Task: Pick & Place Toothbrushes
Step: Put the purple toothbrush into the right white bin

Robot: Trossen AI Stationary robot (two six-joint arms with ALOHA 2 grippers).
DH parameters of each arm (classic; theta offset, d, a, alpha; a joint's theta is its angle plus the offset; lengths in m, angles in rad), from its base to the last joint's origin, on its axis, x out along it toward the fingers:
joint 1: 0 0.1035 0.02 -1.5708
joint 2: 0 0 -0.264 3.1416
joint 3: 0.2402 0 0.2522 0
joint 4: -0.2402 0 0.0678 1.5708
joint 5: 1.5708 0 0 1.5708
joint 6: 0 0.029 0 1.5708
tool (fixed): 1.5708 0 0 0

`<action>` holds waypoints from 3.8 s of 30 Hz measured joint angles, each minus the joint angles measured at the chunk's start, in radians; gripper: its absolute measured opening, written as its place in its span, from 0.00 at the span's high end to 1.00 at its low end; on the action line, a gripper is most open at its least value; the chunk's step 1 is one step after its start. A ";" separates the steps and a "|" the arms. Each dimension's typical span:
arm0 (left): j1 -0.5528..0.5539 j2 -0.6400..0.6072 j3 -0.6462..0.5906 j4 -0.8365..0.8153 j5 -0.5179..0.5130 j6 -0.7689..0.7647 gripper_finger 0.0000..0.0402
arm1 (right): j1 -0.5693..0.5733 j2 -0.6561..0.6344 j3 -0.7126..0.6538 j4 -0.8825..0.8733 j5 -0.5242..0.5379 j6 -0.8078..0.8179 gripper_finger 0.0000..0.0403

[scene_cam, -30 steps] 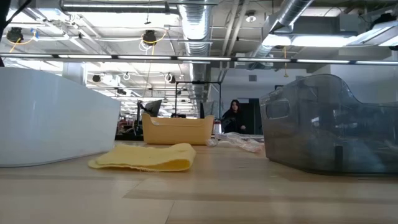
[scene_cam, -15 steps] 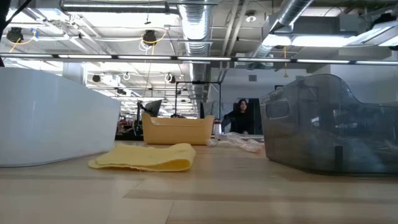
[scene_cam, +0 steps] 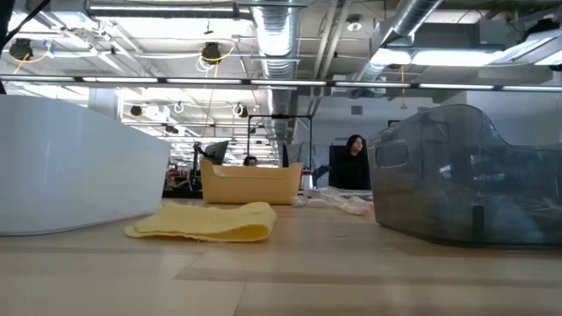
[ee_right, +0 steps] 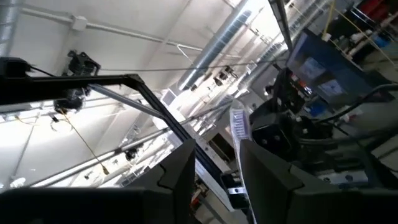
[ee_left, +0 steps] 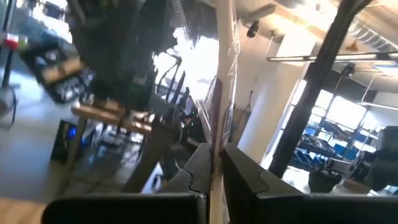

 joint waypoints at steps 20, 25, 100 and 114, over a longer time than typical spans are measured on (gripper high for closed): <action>0.060 -0.052 -0.085 0.009 0.001 -0.155 0.97 | 0.117 0.034 0.000 -0.289 0.022 -0.321 0.43; 0.084 -0.076 -0.086 -0.030 0.000 -0.174 0.97 | 0.179 0.034 0.000 -0.368 0.088 -0.377 0.44; 0.066 -0.073 -0.196 -0.055 -0.019 -0.197 0.90 | 0.394 0.158 0.000 -0.572 0.412 -0.603 0.90; 0.073 -0.113 -0.196 -0.096 0.034 -0.169 0.67 | 0.394 0.140 0.000 -0.589 0.434 -0.579 0.95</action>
